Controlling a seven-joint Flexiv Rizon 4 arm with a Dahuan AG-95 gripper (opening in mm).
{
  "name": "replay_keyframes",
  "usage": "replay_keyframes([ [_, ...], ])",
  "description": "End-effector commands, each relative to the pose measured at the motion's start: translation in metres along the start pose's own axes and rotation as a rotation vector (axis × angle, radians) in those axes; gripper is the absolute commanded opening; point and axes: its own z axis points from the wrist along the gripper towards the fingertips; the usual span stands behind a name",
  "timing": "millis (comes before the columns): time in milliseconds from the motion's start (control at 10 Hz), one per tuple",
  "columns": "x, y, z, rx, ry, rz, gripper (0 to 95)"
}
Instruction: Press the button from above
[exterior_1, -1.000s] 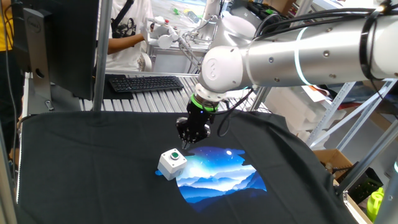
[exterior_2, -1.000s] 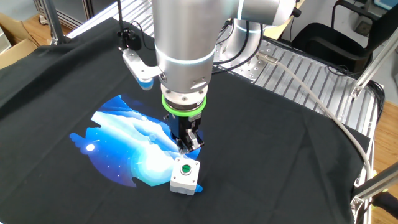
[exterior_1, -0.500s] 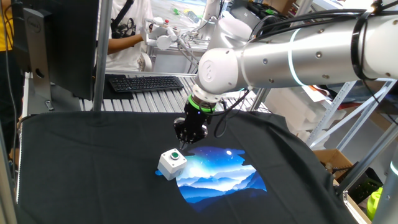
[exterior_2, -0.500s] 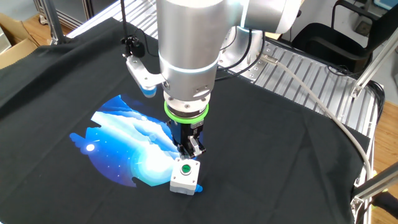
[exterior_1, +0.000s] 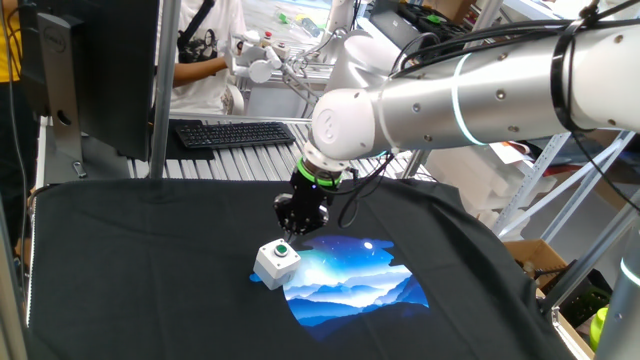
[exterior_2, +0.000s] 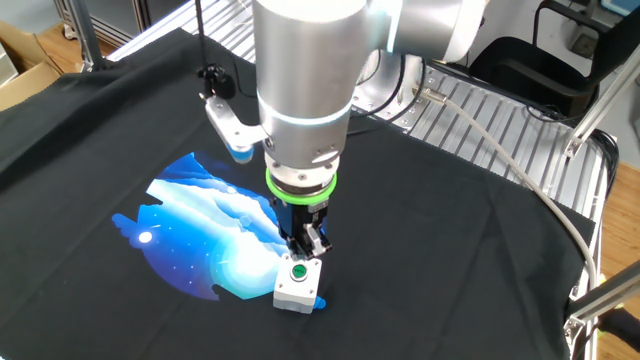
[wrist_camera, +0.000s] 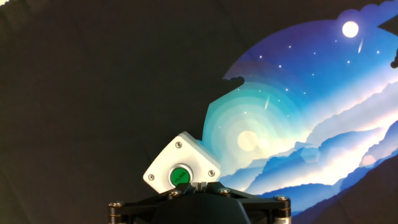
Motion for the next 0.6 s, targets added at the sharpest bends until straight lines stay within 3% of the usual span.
replay_keyframes([
  [100,-0.0011,0.0031,0.0027,0.001,-0.003,0.004,0.0],
  [600,-0.0031,0.0059,0.0099,0.0,-0.008,0.006,0.0],
])
